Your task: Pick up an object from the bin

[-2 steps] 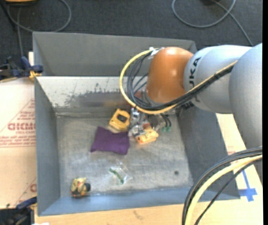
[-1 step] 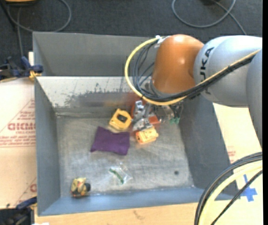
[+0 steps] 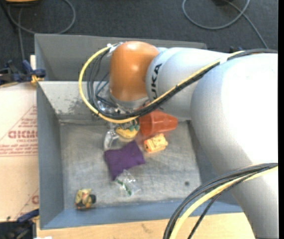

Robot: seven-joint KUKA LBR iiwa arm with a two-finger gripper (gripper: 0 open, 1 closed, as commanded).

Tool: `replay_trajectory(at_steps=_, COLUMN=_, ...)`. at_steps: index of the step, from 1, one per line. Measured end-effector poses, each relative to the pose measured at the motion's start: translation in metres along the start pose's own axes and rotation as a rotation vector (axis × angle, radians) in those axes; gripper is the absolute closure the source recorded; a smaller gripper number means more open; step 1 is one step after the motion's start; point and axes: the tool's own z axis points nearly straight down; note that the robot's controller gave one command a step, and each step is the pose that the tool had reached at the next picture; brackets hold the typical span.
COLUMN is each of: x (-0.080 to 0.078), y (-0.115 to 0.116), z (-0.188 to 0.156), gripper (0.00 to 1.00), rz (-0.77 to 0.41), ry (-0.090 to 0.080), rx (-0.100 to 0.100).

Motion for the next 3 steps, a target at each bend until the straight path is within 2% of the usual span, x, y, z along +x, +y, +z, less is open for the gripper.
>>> replay_trajectory(at_steps=1, x=0.0, y=0.0, z=0.0, gripper=0.0, rz=0.0, ry=0.0, rx=0.0)
replay_trajectory(at_steps=2, x=0.053, y=-0.044, z=-0.026, gripper=0.0, rz=-0.048, ry=0.005, rx=0.002)
replay_trajectory(at_steps=3, x=0.069, y=-0.051, z=-0.027, gripper=1.0, rz=-0.128, ry=0.005, rx=0.003)
